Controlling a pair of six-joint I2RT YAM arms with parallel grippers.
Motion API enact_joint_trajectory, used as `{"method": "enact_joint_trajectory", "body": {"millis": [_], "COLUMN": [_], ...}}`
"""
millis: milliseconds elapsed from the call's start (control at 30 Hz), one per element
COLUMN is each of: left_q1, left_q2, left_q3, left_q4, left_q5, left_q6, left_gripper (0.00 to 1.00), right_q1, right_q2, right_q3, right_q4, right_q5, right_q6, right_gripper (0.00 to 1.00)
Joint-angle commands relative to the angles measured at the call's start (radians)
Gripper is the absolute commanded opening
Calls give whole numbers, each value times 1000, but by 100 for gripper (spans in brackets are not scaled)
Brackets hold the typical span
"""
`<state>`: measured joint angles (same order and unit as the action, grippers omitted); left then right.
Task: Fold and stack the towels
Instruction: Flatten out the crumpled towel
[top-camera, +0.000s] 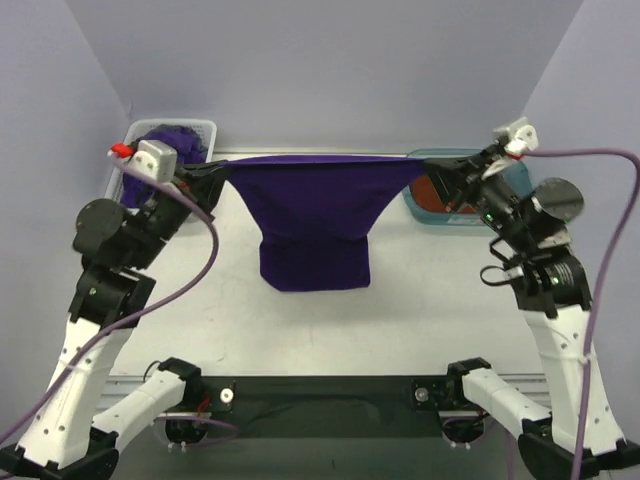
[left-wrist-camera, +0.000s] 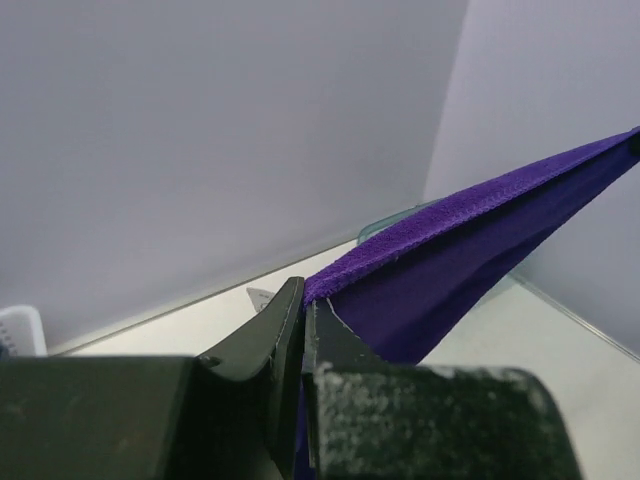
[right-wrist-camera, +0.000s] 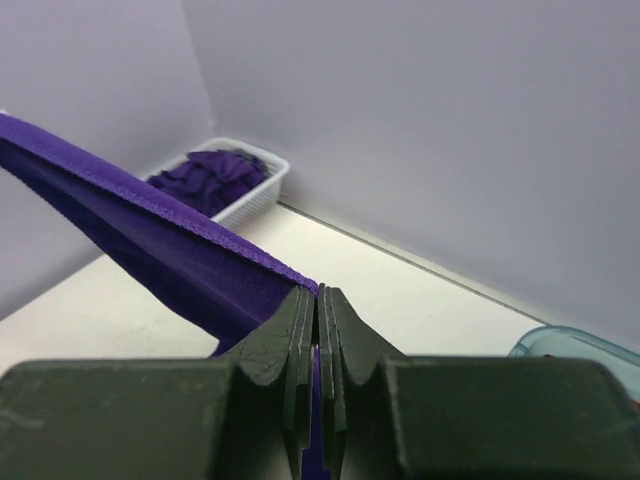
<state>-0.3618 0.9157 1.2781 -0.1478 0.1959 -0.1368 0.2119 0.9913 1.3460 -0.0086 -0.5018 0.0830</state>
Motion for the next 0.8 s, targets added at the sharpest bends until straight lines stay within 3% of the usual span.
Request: {"method": "enact_joint_trajectory", "body": {"millis": [0,200,400,500,667,767], "left_q1": [-6,-5,12,29,44,44], "left_q2": [-102,-204,-114,-66,14,69], "left_q3": [-10,226,562,654,692,638], "left_q4": [-85,-145,-197,-194,-187,-179], "left_q5": [-31,105,241,269,229,189], "left_q6": [0,-72,-176,-208,-219,-227], "left_gripper": [0,0,0,0,0,0], "right_q1": [-12,-12,-12,-14,-12,-12], "right_q2": [-109,-249,-241,-208,-116,-59], "right_q3": [-27,163,360,442,519,506], "right_q4": [-74,-154,-160,-159,-117,-76], "right_q5": [5,13,52,72,109,117], "right_q6": [34,50,40,44,67,78], "right_gripper": [0,0,0,0,0,0]}}
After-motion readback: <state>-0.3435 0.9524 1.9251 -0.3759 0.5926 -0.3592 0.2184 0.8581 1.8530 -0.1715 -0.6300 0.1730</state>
